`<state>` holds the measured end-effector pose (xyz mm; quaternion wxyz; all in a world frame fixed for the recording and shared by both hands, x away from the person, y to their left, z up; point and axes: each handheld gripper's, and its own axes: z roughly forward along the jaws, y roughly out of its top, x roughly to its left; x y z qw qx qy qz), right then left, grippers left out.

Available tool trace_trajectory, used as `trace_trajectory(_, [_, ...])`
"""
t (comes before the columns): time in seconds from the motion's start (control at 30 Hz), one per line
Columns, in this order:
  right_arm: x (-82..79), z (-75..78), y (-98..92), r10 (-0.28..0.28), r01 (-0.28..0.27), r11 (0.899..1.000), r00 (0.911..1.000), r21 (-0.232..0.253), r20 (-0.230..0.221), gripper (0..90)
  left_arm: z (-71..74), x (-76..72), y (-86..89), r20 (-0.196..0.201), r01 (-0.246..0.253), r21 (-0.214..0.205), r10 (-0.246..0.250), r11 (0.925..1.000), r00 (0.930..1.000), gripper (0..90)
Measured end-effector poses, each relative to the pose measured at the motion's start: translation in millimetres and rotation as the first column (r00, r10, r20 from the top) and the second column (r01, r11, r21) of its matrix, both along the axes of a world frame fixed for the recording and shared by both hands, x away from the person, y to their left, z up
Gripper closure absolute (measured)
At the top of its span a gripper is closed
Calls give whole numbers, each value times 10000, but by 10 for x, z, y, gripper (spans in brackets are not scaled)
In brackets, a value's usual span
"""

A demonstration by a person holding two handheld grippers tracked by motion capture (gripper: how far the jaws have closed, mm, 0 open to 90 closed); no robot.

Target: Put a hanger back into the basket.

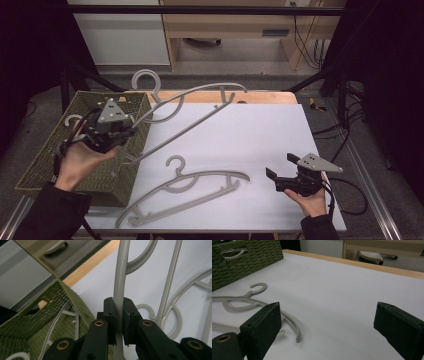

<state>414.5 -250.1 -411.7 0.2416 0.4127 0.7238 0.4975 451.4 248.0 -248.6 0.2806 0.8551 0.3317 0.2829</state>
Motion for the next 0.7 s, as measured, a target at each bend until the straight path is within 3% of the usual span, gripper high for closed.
trace_trajectory(0.27, [-6,5,31,69,-65,9996,9999,265,-120,73,-16,93,486,34,-1014,30,1014,9948,9948,829])
trace_trajectory(0.33, [0,-2,22,61,-61,10000,9999,-23,-84,72,-41,116,614,5,-1338,30,1338,9910,9910,829])
trace_trajectory(0.47, [-6,5,18,105,-105,9999,9999,59,-68,70,-108,145,862,-12,-1918,35,1918,9814,9814,829])
trace_trajectory(0.7, [-2,5,20,76,-76,10000,9999,59,-114,63,-227,147,1191,-143,-2373,239,2377,9711,9712,829])
